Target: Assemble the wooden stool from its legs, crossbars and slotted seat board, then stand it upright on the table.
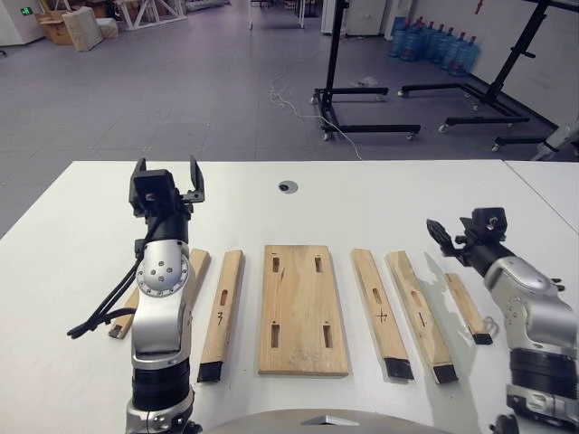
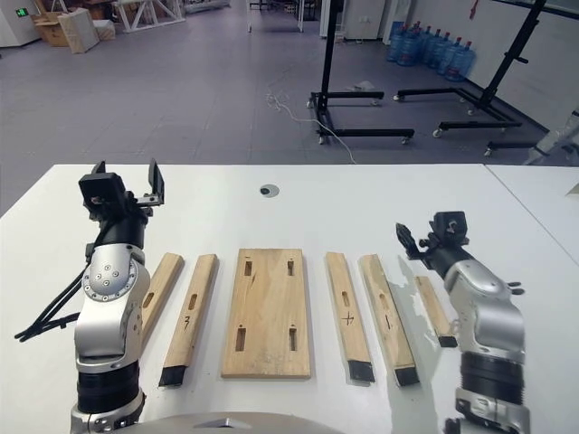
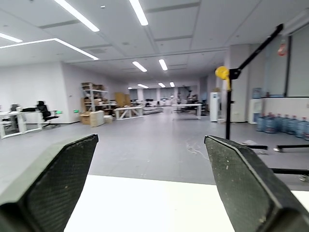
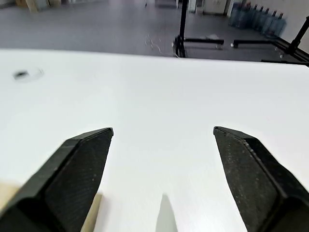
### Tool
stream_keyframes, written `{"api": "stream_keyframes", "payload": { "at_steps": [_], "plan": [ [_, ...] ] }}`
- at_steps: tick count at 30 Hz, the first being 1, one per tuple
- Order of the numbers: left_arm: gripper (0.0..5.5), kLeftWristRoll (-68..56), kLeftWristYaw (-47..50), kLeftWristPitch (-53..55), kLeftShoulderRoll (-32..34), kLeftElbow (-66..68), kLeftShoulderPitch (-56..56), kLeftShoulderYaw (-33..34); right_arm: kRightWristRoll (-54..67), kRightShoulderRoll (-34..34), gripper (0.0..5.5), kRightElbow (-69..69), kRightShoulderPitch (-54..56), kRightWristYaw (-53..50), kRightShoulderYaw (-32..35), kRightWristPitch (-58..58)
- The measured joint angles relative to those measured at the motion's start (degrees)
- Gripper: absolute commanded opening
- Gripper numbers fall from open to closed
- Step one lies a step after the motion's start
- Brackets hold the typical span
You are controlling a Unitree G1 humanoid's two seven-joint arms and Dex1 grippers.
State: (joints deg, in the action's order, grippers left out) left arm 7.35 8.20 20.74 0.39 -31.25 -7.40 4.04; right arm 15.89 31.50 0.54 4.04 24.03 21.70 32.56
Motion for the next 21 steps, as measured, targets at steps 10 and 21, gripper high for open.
{"api": "stream_keyframes", "payload": {
  "at_steps": [10, 21],
  "plan": [
    [4.05, 1.3, 2.0, -0.3, -2.2, -1.3, 1.3, -0.9, 1.6, 4.2, 3.82, 4.5, -15.7, 6.0, 1.0, 7.7],
    [4.07, 1.9, 1.5, -0.6, -3.1, -4.3, 2.8, -2.3, 3.3, 13.4, 2.68, 8.5, -20.7, 8.9, -0.8, 19.4]
  ]
}}
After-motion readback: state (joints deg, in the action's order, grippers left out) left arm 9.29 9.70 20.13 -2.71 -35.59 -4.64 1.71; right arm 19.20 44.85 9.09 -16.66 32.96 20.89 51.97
